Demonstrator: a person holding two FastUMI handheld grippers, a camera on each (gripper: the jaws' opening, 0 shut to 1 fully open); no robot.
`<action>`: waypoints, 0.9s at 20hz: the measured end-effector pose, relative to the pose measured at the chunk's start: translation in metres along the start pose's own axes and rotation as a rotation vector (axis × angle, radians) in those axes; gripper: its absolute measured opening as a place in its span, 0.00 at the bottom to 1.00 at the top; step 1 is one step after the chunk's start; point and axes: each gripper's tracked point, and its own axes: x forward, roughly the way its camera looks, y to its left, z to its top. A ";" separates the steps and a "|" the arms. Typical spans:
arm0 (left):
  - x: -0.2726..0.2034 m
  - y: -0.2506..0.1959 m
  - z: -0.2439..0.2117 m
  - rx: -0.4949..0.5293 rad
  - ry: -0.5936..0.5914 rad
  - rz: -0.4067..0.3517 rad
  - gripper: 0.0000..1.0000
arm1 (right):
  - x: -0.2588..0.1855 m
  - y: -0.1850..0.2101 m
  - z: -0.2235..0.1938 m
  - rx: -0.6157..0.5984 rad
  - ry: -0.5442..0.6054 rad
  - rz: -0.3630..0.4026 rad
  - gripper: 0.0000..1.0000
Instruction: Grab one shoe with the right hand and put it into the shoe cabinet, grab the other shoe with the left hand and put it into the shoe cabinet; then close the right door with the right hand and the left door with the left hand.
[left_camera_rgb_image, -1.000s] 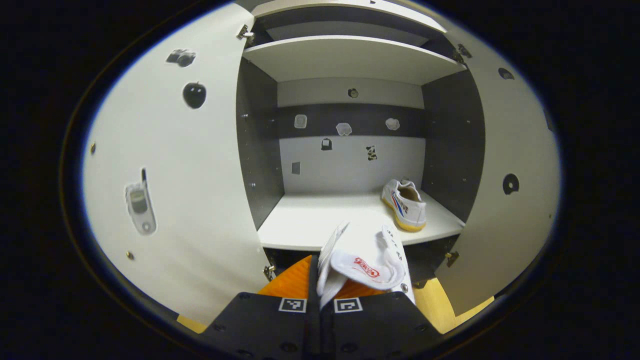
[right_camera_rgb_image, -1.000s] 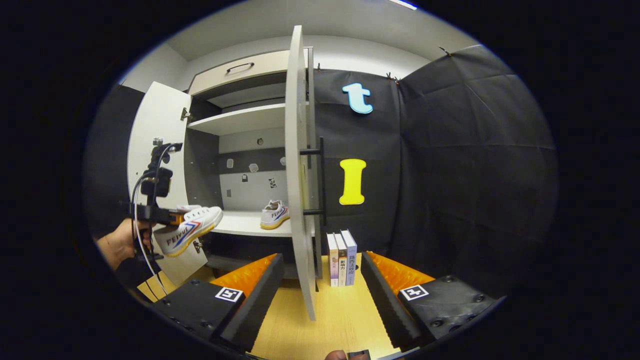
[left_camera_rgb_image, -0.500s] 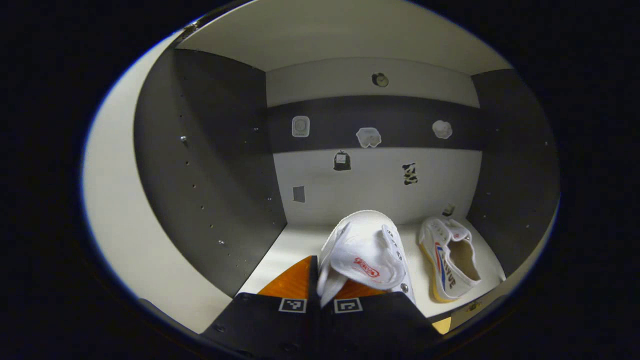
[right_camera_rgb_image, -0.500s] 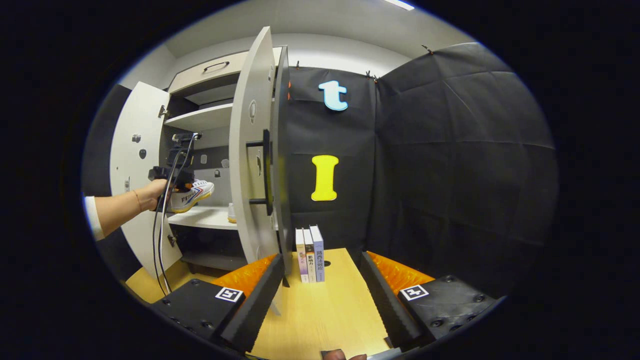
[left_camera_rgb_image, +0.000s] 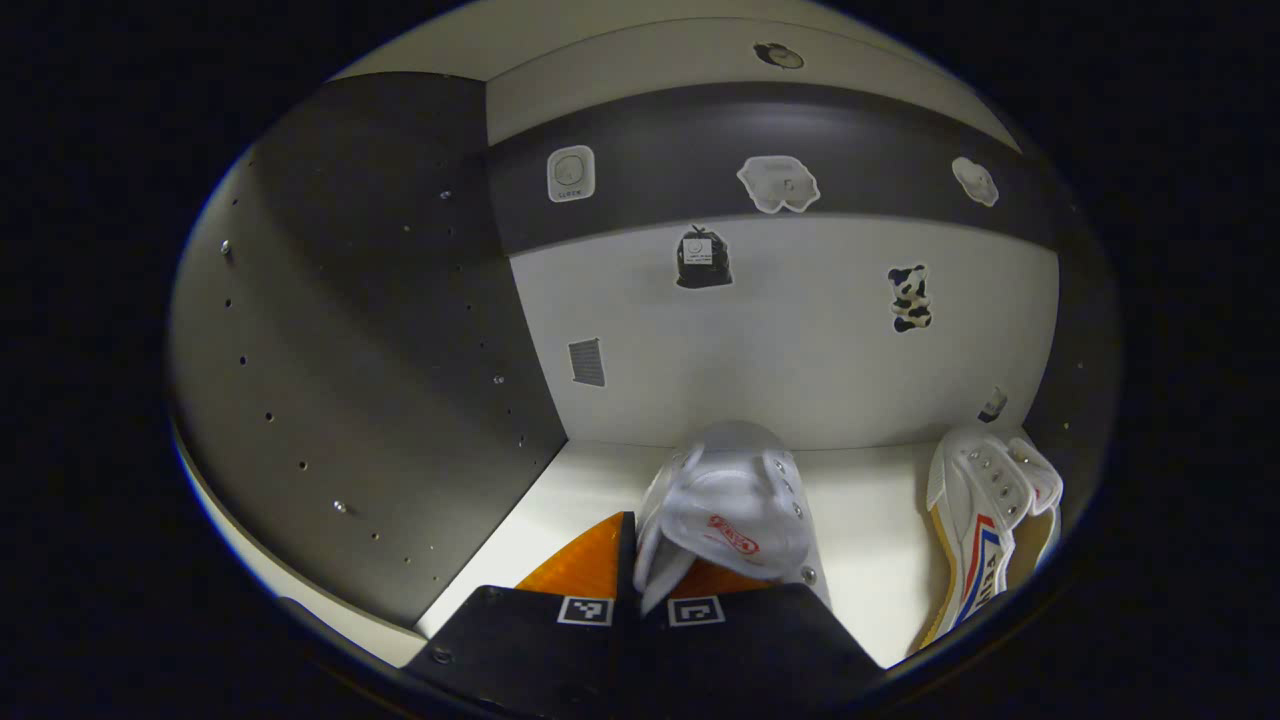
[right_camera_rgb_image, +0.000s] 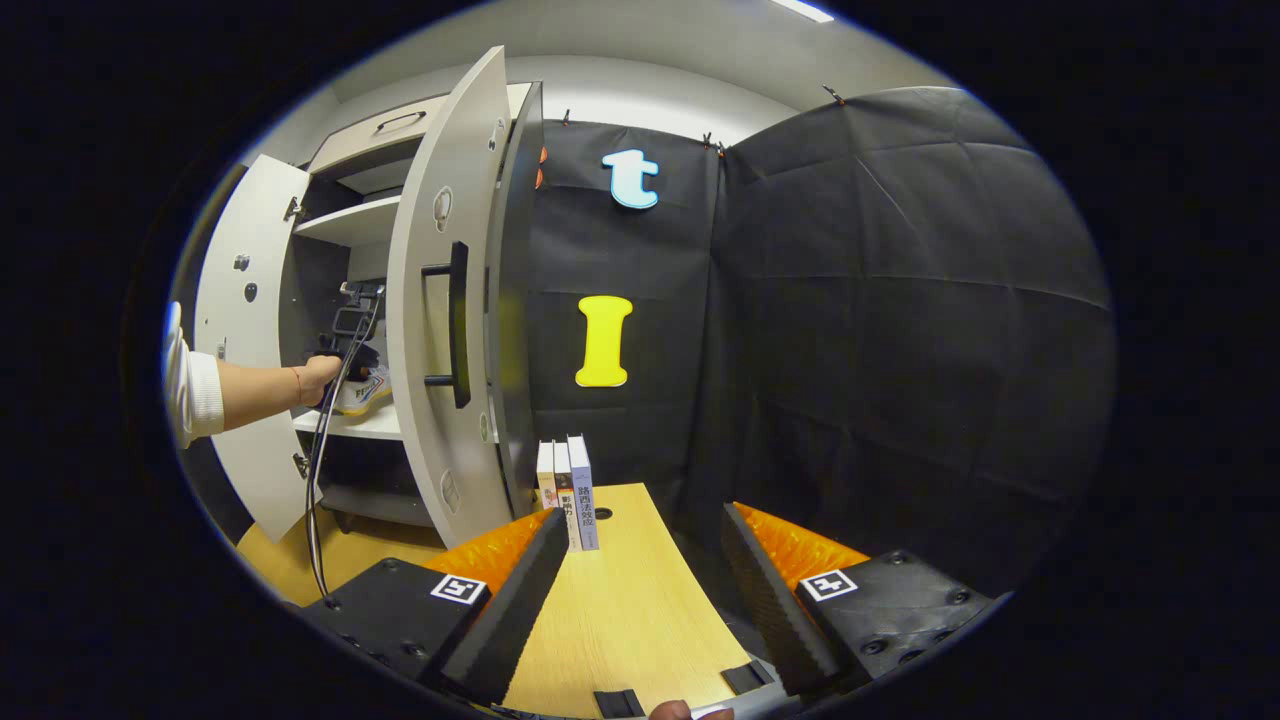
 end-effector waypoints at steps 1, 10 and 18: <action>0.005 -0.002 -0.002 -0.002 0.009 0.000 0.06 | -0.001 -0.002 -0.001 -0.002 0.004 -0.009 0.98; 0.010 -0.010 -0.024 0.002 0.085 -0.031 0.10 | -0.014 -0.013 -0.015 0.007 0.031 -0.050 0.98; -0.034 0.000 -0.009 0.117 -0.015 -0.050 0.73 | -0.019 0.009 -0.010 0.032 0.014 -0.003 0.98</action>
